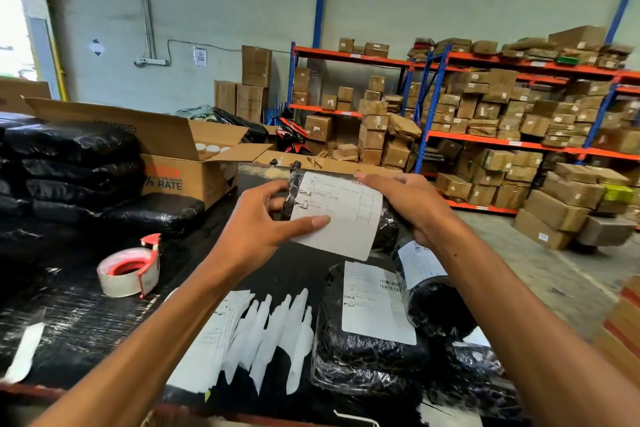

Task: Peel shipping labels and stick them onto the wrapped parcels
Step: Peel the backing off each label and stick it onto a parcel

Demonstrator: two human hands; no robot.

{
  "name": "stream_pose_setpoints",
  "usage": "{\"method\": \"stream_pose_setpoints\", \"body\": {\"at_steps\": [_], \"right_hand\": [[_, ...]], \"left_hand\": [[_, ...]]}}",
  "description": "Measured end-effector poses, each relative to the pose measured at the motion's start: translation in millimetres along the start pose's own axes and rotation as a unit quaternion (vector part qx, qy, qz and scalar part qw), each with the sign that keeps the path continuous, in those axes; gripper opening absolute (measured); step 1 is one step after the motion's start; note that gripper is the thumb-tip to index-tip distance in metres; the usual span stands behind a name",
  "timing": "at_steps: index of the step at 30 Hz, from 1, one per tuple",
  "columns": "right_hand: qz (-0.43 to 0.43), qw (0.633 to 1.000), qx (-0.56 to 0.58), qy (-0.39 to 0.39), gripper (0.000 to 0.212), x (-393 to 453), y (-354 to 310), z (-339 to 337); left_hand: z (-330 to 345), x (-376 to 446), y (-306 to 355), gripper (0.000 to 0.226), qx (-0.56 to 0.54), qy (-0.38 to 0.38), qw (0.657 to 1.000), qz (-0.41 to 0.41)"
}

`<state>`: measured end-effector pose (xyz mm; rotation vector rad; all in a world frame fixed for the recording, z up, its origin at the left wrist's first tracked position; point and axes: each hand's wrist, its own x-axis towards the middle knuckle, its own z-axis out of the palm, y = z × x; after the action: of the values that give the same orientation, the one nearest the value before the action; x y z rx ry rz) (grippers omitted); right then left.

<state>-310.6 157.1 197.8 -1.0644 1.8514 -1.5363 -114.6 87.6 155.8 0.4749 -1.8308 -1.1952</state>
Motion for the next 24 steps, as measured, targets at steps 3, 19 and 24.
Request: {"method": "stream_pose_setpoints", "body": {"at_steps": [3, 19, 24], "right_hand": [[-0.047, 0.998, 0.004, -0.028, 0.069, -8.0, 0.4, -4.5], [-0.098, 0.994, 0.052, 0.006, 0.063, -4.3, 22.2, -39.4], [-0.11, 0.994, 0.0, -0.024, 0.065, 4.9, 30.8, -48.9]], "left_hand": [[7.1, 4.9, -0.8, 0.035, -0.039, 0.034, 0.999, 0.001], [38.4, 15.2, -8.3, 0.078, -0.218, 0.058, 0.962, -0.156], [39.2, 17.6, -4.8, 0.062, -0.196, -0.05, 0.956, -0.212]]}}
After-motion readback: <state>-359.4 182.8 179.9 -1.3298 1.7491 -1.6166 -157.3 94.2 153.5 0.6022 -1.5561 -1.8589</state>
